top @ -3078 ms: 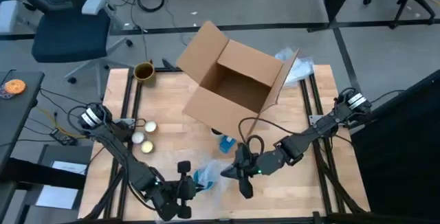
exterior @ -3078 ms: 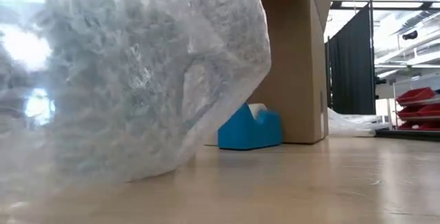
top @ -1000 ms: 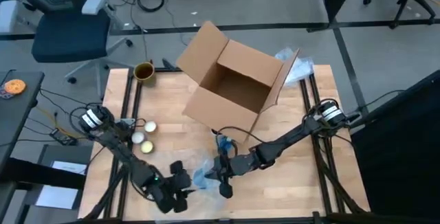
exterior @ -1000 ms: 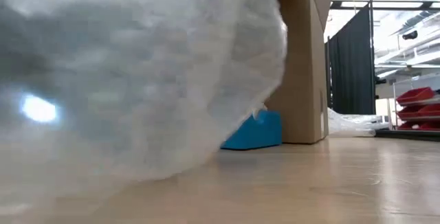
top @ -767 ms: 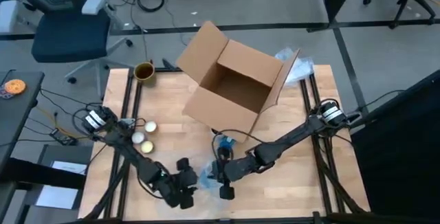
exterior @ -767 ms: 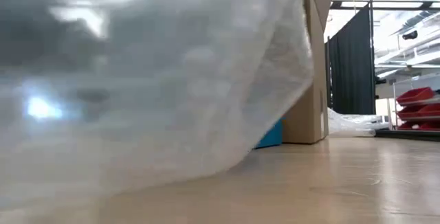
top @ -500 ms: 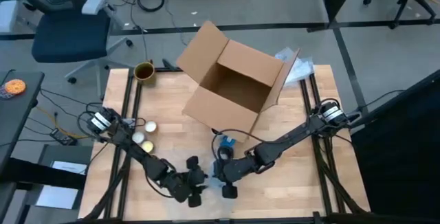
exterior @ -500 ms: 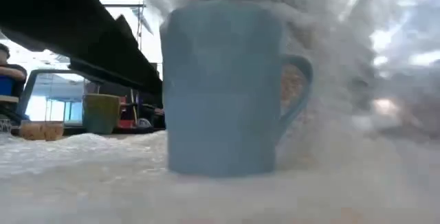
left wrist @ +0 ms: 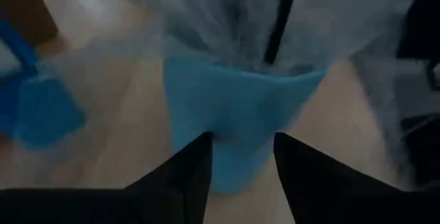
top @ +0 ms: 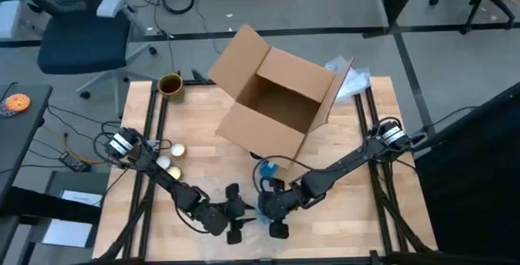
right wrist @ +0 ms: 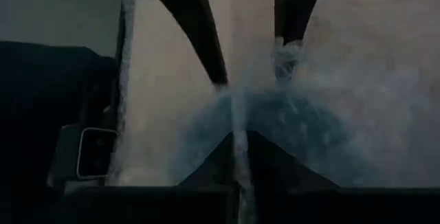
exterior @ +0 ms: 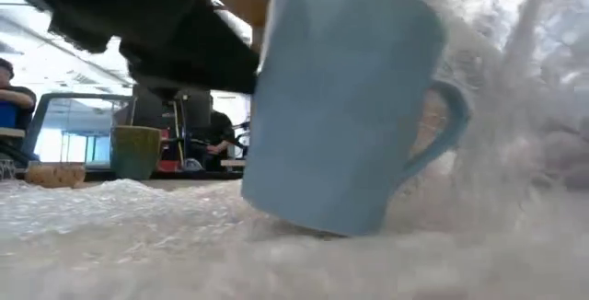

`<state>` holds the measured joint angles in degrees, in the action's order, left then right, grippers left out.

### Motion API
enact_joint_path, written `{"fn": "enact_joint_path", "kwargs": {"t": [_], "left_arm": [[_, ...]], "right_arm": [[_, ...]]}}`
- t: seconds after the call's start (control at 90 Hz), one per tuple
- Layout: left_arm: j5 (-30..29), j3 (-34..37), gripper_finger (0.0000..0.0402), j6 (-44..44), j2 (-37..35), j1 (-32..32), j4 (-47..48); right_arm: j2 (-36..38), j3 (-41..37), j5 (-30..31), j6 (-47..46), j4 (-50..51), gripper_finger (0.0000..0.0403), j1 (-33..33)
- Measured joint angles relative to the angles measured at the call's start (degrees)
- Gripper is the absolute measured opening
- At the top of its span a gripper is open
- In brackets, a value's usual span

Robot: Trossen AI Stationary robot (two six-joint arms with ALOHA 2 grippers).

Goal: Wrap mug
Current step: Wrap the blue mug with the bubble wrap on the table

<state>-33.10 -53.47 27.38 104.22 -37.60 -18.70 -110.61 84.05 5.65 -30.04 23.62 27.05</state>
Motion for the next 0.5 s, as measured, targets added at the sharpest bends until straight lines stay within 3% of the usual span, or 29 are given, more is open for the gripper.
{"fn": "enact_joint_path", "kwargs": {"t": [0.5], "left_arm": [[1.6,0.0,0.0142,-0.2,3.1,3.9,0.3]], "right_arm": [[-3.7,0.2,-4.2,-0.2,4.3,0.0000,-1.3]]}}
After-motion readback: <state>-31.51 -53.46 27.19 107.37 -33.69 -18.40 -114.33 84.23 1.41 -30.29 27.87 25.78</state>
